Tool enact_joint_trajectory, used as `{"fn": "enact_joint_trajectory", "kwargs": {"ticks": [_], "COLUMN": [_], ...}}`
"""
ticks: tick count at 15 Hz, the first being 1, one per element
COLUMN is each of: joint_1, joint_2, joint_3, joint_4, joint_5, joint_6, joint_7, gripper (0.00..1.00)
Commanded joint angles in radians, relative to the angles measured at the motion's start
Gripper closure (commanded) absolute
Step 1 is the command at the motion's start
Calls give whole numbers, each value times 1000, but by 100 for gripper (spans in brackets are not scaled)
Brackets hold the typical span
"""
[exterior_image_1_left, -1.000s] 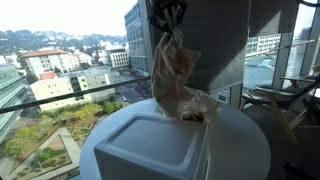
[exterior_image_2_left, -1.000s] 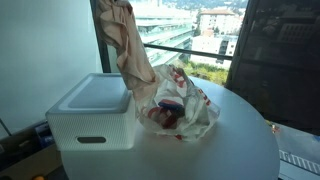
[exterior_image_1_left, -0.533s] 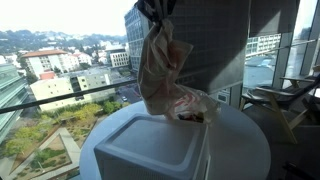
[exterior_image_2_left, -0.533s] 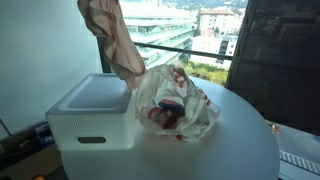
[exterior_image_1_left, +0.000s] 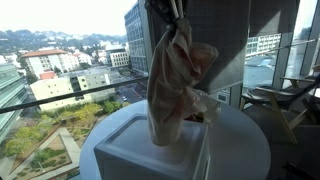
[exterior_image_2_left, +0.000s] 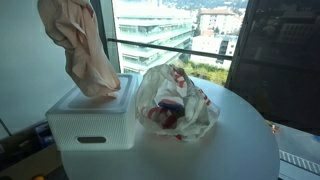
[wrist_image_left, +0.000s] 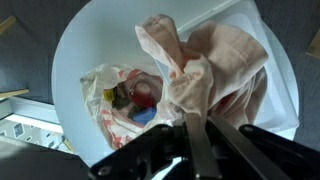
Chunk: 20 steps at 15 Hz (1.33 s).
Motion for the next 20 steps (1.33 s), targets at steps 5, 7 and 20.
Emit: {"fn": "enact_joint_trajectory", "kwargs": {"ticks": [5,7,20], "joint_1": [-16,-9,-4], "joint_2": [190,232,308], "joint_3": [-39,-47,-75], "joint_4": [-71,-112,-220], "joint_5": [-14,-64,-3], "joint_6": [109,270,602], "joint_7": [-109,-124,-201], "gripper": [98,98,98]}}
